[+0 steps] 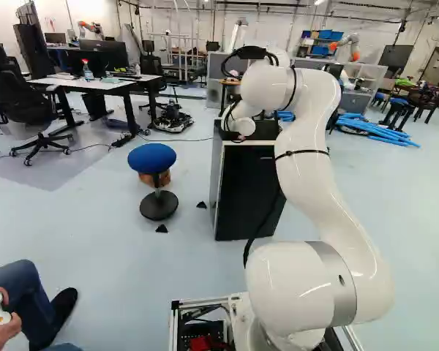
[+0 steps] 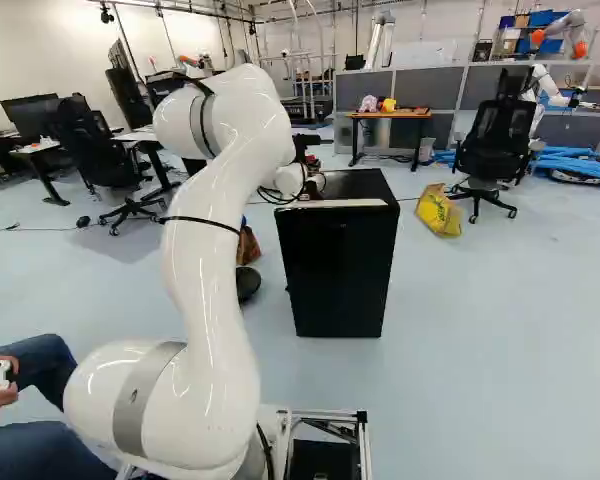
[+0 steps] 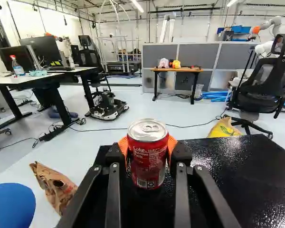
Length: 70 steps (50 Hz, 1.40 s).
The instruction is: Grab a drink from the fridge
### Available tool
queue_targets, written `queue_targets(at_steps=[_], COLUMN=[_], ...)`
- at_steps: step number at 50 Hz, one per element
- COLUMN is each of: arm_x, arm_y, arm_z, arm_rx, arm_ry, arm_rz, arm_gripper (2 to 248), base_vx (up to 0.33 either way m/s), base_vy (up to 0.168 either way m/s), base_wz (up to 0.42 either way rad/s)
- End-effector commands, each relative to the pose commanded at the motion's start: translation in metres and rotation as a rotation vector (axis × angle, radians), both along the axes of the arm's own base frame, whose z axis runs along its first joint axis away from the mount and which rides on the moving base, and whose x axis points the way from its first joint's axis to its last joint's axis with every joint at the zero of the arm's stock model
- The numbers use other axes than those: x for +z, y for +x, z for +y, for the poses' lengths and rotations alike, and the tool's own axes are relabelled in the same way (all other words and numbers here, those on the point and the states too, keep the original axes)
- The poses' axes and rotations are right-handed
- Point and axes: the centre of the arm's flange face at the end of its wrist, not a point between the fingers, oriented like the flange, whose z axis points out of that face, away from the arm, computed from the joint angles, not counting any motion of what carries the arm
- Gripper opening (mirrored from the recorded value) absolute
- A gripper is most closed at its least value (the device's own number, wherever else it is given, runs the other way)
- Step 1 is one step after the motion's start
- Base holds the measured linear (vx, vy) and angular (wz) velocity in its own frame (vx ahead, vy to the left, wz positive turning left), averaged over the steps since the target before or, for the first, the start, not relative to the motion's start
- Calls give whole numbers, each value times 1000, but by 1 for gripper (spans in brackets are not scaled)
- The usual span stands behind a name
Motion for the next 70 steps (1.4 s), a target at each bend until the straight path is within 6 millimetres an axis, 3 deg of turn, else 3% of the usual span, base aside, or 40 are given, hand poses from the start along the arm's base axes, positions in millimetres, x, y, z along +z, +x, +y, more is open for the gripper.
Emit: queue_targets(at_steps=[36,70], arm_x=[44,46], arm_y=[-1,-9], arm_z=[0,2], arm_rx=[0,2], arm_ry=[-4,-4], arm_rz=[-58,-52], arm_gripper=[99,99], base_vx=[0,0], base_vy=[0,0], base_wz=[0,0])
